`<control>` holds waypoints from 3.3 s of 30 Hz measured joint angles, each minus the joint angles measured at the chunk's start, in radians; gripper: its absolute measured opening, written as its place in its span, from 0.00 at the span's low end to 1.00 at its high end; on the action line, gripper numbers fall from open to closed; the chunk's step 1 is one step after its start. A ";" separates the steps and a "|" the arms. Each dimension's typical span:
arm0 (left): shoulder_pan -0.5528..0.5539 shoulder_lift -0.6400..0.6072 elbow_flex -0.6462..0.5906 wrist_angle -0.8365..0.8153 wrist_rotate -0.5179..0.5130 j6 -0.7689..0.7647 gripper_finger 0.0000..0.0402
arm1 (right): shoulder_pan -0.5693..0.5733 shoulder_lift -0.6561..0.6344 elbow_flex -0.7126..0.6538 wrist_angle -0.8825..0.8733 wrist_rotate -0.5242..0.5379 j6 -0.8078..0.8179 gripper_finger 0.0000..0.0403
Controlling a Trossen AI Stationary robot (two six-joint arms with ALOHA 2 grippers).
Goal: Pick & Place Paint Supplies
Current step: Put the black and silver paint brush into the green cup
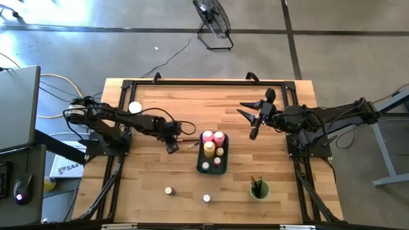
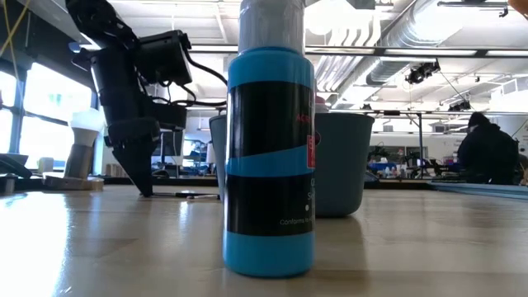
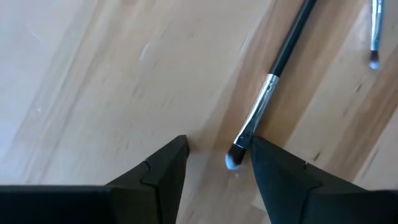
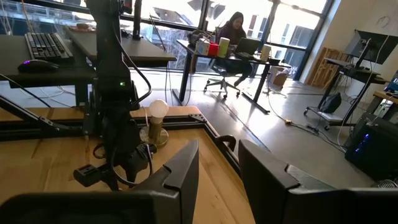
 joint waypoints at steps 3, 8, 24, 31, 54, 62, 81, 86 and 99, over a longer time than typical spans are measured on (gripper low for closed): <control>0.001 0.000 0.000 -0.001 -0.007 0.000 0.44 | 0.000 0.000 0.000 0.000 0.000 0.000 0.27; 0.002 0.000 -0.001 -0.002 0.001 0.000 0.43 | 0.000 0.000 0.000 0.000 0.000 0.000 0.27; 0.004 0.000 -0.003 0.001 0.032 0.002 0.05 | 0.000 0.000 0.000 0.000 0.000 0.000 0.27; 0.004 0.000 -0.003 0.011 0.081 0.028 0.01 | 0.000 0.000 0.000 0.000 0.000 0.000 0.27; 0.002 -0.033 0.213 -0.249 0.047 0.034 0.00 | 0.000 -0.001 0.000 0.007 0.000 -0.064 0.27; 0.003 -0.033 0.400 -0.552 -0.102 0.036 0.00 | 0.000 -0.008 0.000 0.006 0.058 -0.095 0.27; 0.003 -0.036 0.982 -0.748 -0.275 0.315 0.00 | 0.000 -0.153 0.000 -0.031 0.142 -0.188 0.27; 0.034 -0.036 1.088 -0.697 -0.230 0.258 0.00 | 0.000 -0.188 0.000 -0.030 0.039 -0.188 0.27; 0.126 0.043 1.115 -0.684 0.021 0.034 0.00 | 0.000 -0.038 0.000 -0.014 -0.133 -0.371 0.27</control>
